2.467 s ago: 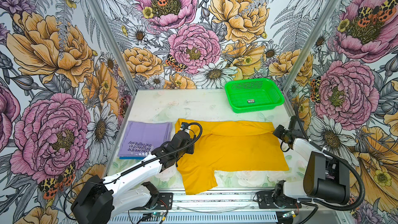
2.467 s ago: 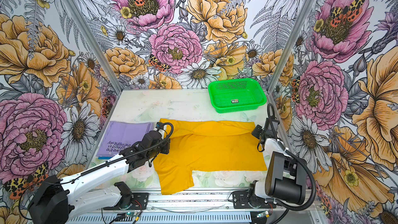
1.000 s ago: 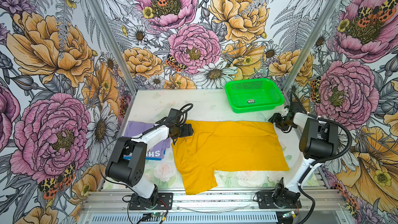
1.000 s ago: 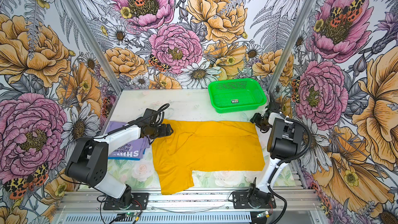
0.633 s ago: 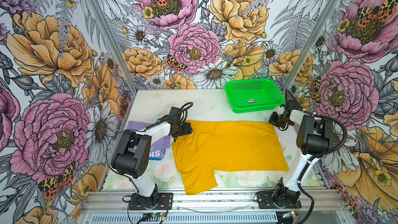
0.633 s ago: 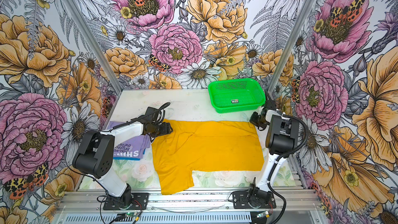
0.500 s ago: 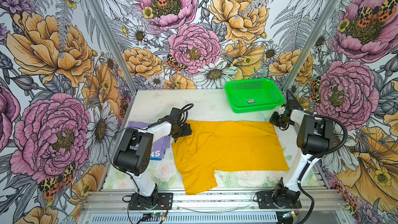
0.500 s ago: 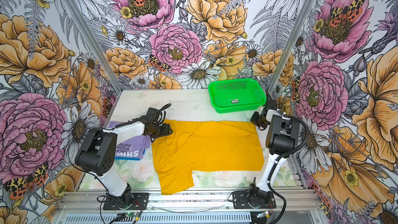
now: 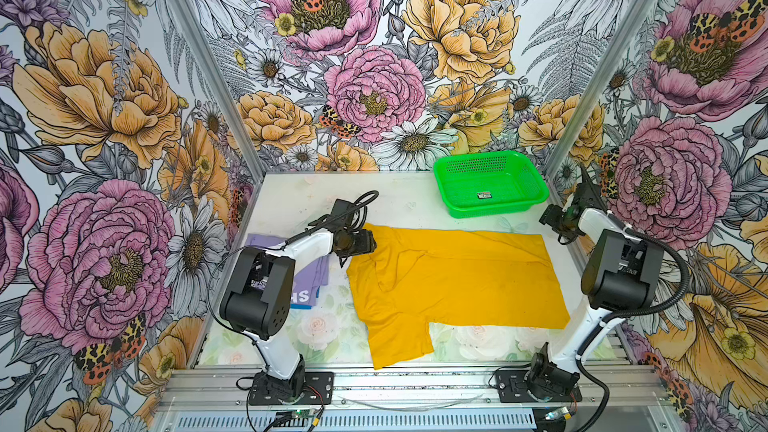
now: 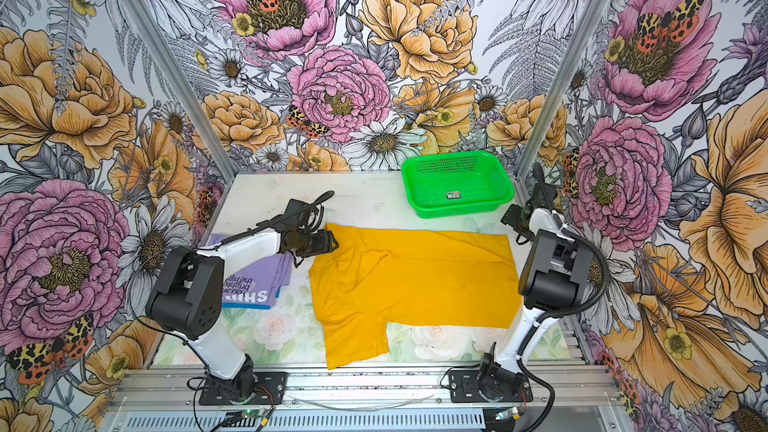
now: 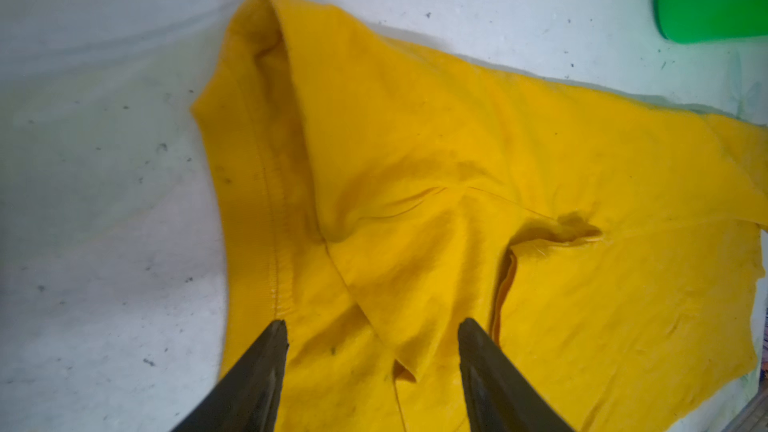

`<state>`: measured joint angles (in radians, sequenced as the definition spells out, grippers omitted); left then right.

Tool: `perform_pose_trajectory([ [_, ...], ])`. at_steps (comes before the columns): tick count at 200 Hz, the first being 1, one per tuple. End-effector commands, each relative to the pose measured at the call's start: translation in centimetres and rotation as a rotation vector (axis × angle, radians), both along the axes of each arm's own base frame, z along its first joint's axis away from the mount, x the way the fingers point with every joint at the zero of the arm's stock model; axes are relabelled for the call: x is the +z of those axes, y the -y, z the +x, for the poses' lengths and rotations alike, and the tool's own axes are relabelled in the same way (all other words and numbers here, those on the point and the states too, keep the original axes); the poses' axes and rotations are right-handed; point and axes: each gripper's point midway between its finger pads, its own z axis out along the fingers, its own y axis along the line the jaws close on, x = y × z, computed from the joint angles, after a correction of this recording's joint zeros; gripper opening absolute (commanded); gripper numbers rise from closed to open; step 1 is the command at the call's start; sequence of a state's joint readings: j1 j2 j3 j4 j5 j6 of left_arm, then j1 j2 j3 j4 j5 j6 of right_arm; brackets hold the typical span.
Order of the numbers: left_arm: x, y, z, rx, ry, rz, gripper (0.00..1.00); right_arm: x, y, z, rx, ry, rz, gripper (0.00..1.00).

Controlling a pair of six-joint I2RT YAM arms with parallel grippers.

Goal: Fold and stack the t-shirts

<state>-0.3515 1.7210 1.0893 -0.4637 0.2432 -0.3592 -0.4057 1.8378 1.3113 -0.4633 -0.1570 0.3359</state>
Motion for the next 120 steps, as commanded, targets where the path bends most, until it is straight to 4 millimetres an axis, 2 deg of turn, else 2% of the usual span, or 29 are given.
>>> perform_pose_trajectory([
  [1, 0.1, 2.1, -0.9, -0.079, -0.017, -0.005, 0.67, 3.4, -0.9, -1.3, -0.014, 0.076, -0.016, 0.76],
  [40, -1.1, 3.4, -1.8, -0.106, -0.042, 0.033, 0.65, 6.6, -3.1, -4.6, 0.003, 0.155, 0.006, 0.77],
  [69, -1.7, 2.9, -2.2, -0.083, -0.048, 0.07, 0.65, 8.7, -4.2, -6.1, 0.022, 0.208, 0.012, 0.79],
  [120, -2.0, 2.3, -3.4, -0.069, -0.062, 0.088, 0.65, 9.4, -5.0, -7.1, 0.041, 0.219, 0.024, 0.79],
])
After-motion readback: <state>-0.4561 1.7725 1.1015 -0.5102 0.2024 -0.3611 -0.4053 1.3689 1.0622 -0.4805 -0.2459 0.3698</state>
